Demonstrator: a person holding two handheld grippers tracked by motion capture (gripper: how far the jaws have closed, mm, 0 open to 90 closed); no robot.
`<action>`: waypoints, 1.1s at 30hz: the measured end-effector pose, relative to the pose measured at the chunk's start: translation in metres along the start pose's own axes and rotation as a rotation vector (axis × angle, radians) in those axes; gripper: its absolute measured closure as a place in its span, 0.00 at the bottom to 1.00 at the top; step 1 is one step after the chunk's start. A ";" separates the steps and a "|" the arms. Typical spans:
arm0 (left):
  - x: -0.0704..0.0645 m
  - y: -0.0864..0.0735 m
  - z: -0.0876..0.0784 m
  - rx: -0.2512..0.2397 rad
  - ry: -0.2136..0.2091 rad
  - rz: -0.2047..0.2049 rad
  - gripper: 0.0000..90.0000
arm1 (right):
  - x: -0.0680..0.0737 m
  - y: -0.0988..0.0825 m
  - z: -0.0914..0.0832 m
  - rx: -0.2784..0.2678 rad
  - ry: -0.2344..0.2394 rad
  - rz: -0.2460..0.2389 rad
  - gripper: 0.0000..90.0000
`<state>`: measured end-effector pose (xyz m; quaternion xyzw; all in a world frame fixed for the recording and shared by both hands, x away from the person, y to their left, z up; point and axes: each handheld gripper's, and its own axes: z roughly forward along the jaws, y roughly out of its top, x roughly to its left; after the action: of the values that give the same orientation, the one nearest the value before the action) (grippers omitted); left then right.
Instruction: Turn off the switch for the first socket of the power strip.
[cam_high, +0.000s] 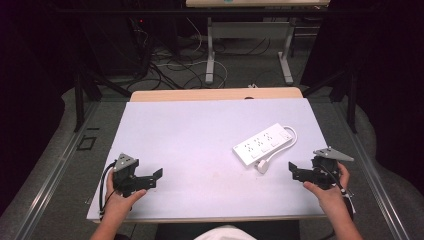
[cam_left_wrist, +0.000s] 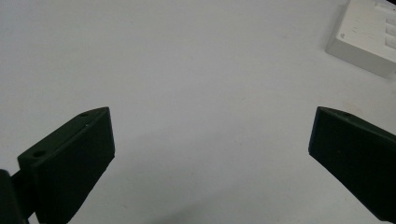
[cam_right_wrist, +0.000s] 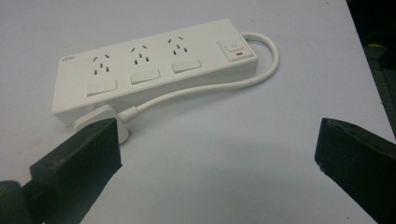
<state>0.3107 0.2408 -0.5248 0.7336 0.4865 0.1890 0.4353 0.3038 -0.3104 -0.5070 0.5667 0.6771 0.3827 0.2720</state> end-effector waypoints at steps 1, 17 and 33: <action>0.000 0.000 0.000 -0.004 -0.001 -0.001 0.00 | -0.001 -0.001 0.000 -0.003 0.006 0.000 0.00; -0.005 -0.004 -0.013 -0.017 0.019 -0.012 0.00 | 0.005 0.002 0.004 -0.010 -0.024 0.007 0.02; -0.004 -0.010 -0.023 -0.025 0.033 -0.015 0.00 | 0.014 0.014 0.004 -0.004 -0.011 -0.021 0.29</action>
<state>0.2877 0.2491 -0.5197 0.7211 0.4968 0.2039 0.4377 0.3113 -0.2949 -0.4969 0.5612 0.6806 0.3783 0.2807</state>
